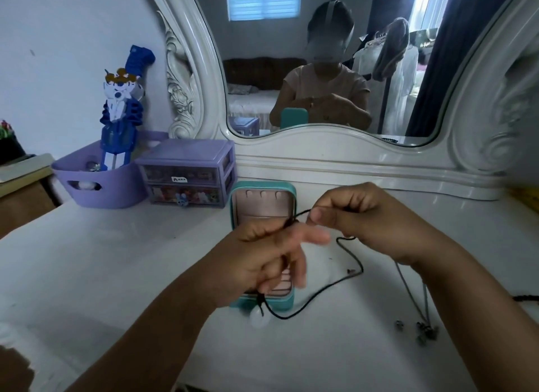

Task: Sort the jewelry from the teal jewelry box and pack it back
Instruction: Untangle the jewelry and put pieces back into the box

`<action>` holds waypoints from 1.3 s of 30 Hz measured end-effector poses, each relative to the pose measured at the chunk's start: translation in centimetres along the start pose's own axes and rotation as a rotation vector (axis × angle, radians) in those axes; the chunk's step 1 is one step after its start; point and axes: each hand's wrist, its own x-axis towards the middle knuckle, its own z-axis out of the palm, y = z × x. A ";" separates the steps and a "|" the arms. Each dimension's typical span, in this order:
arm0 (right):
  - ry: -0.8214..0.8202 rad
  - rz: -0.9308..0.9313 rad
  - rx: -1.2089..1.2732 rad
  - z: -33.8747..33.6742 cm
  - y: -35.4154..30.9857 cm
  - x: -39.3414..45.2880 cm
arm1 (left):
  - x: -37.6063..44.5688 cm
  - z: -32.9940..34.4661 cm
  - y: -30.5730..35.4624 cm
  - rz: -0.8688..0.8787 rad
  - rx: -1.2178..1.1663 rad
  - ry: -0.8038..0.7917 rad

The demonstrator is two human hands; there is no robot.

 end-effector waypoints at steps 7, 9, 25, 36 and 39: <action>-0.186 0.011 -0.145 2.1 0.3 -0.2 | -0.7 -0.7 -0.7 -0.013 -0.068 0.354; -0.188 -0.024 -0.101 2.1 -0.2 0.0 | -1.0 -1.0 -0.9 -0.122 -0.011 0.360; -0.343 0.068 -0.089 5.3 0.7 0.8 | -2.7 -2.6 -1.6 -0.111 -0.021 0.321; -0.017 0.164 0.122 5.9 -0.2 2.9 | -2.7 -3.5 -1.1 -0.142 -0.082 0.397; 0.148 0.183 -0.034 6.3 0.6 3.3 | -2.8 -3.7 -1.1 -0.126 -0.022 0.512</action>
